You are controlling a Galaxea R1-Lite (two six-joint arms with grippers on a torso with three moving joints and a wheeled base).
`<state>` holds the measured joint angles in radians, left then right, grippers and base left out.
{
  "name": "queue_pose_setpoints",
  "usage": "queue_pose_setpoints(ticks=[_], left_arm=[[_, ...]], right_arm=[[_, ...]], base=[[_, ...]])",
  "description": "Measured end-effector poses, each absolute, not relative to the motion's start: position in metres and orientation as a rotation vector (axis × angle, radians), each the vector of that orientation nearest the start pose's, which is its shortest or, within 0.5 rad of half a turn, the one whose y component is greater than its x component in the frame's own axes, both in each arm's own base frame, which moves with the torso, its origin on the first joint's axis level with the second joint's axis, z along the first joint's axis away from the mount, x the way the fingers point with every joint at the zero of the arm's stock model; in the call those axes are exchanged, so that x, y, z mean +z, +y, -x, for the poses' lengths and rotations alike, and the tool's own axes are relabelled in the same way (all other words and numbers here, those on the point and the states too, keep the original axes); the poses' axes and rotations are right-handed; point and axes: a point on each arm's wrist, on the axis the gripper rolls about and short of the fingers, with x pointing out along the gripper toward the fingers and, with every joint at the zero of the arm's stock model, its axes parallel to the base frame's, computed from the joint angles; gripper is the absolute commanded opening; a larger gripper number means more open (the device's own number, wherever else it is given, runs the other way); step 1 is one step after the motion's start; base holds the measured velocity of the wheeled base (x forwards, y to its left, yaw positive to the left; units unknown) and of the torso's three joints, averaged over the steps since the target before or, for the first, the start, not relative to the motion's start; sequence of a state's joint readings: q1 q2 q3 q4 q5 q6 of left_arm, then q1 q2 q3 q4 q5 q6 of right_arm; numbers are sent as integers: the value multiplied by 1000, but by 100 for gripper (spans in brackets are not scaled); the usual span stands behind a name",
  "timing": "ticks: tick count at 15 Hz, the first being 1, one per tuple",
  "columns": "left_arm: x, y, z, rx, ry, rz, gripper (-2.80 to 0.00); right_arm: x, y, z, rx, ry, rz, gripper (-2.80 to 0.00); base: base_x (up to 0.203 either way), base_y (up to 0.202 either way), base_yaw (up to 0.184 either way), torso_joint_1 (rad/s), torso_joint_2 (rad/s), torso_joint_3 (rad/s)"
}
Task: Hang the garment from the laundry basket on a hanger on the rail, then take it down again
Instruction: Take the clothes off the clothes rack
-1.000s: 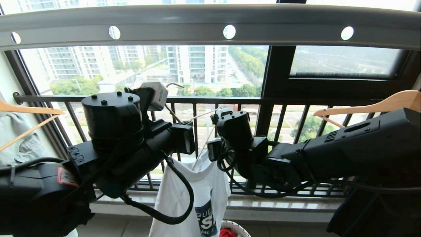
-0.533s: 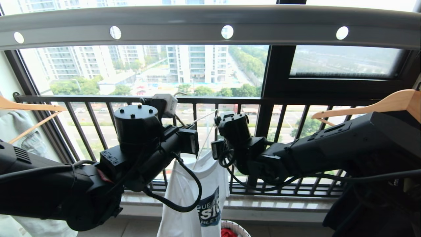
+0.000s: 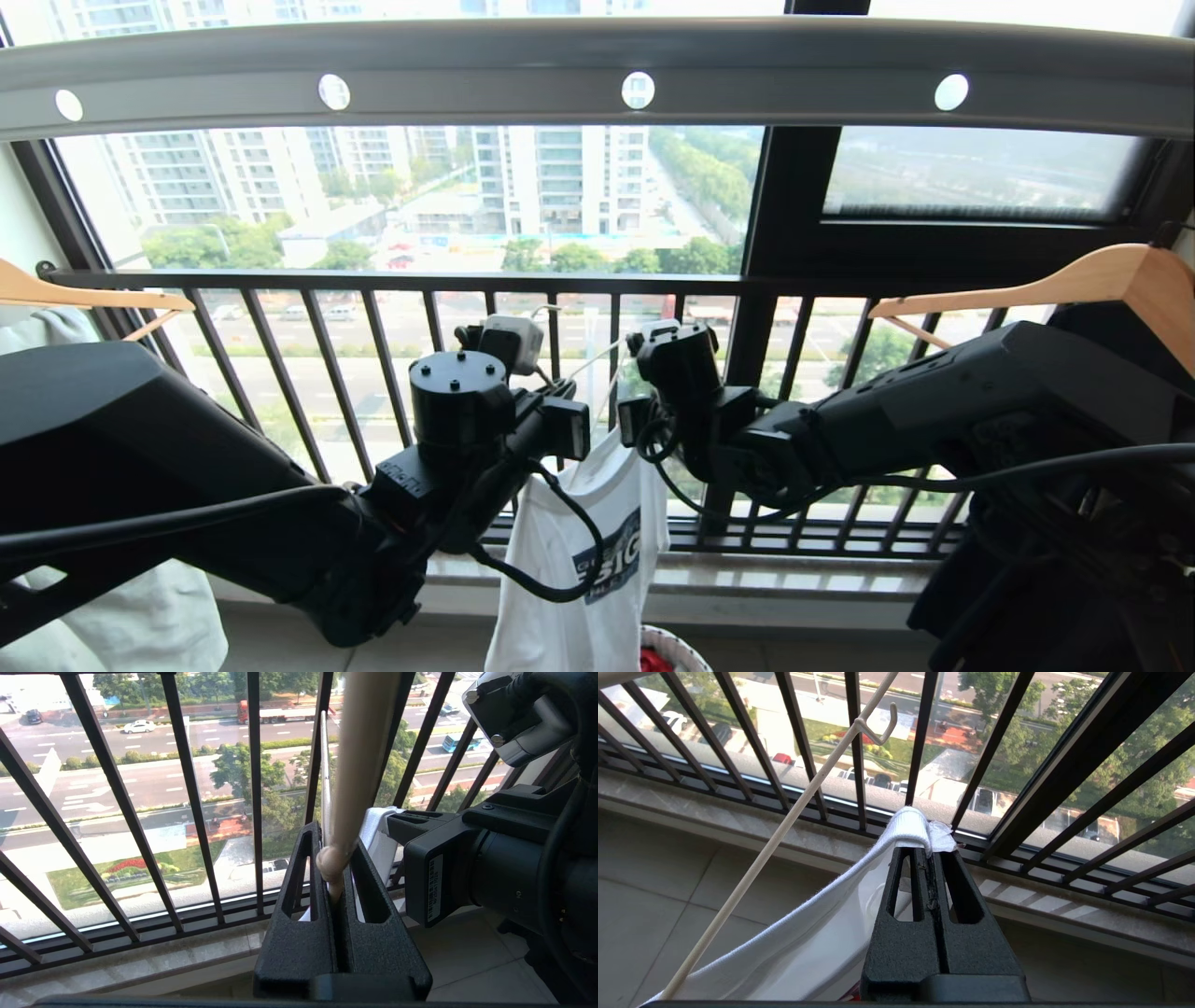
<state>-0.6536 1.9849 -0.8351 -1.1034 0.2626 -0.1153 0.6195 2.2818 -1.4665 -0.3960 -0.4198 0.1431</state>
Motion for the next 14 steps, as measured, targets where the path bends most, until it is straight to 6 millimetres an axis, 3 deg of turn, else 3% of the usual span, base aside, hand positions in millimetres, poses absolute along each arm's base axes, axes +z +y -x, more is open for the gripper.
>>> queue_pose_setpoints(ticks=[10,14], left_arm=[[100,-231,-342,-348,-40,78,-280],[86,-233,-350,-340,-49,81,-280]], right_arm=[[89,256,-401,142,399,97,-280],[77,254,-410,129,409,115,-280]], base=[[0,0,0,0,0,0],[0,0,0,0,0,0]])
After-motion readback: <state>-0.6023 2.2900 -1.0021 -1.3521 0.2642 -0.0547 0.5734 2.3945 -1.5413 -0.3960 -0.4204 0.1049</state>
